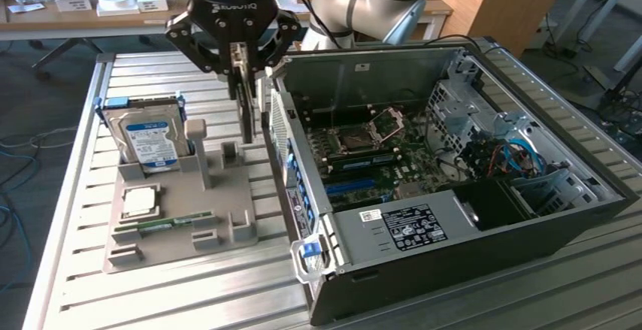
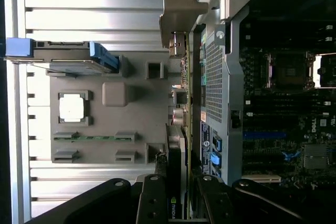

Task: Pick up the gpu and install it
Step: 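Pick up the gpu and move the gpu toward the slot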

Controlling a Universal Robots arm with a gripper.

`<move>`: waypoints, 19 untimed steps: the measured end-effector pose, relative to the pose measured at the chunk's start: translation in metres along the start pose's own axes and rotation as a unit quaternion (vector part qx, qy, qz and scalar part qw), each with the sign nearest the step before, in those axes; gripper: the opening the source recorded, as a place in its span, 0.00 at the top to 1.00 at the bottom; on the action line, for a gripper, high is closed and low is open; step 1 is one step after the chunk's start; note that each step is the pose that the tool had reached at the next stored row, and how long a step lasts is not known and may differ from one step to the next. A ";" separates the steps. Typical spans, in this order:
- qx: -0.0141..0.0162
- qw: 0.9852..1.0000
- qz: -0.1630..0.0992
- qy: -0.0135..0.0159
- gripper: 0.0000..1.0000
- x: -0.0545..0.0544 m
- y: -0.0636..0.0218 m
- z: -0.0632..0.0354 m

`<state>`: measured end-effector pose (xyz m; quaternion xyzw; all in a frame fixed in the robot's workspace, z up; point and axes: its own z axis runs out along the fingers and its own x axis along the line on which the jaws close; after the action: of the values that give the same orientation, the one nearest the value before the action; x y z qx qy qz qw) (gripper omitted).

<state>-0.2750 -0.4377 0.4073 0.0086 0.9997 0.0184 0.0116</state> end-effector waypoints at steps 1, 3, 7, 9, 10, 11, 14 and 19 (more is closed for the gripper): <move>0.000 1.000 0.000 0.000 0.73 -0.002 0.0000 0.0000; 0.000 1.000 0.000 0.000 0.73 -0.006 0.0001 0.0001; 0.000 1.000 0.000 0.000 0.73 -0.014 0.0003 0.0003; 0.000 1.000 0.000 0.000 0.73 -0.019 0.0004 0.0005; 0.000 1.000 0.000 0.000 0.73 -0.021 0.0005 0.0005; 0.000 1.000 0.000 0.000 0.73 -0.024 0.0006 0.0005; 0.000 1.000 0.000 0.000 0.73 -0.032 0.0008 0.0007; 0.000 1.000 0.000 0.000 0.73 -0.047 0.0012 0.0011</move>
<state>-0.2282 -0.4373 0.4073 0.0086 0.9997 0.0185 0.0116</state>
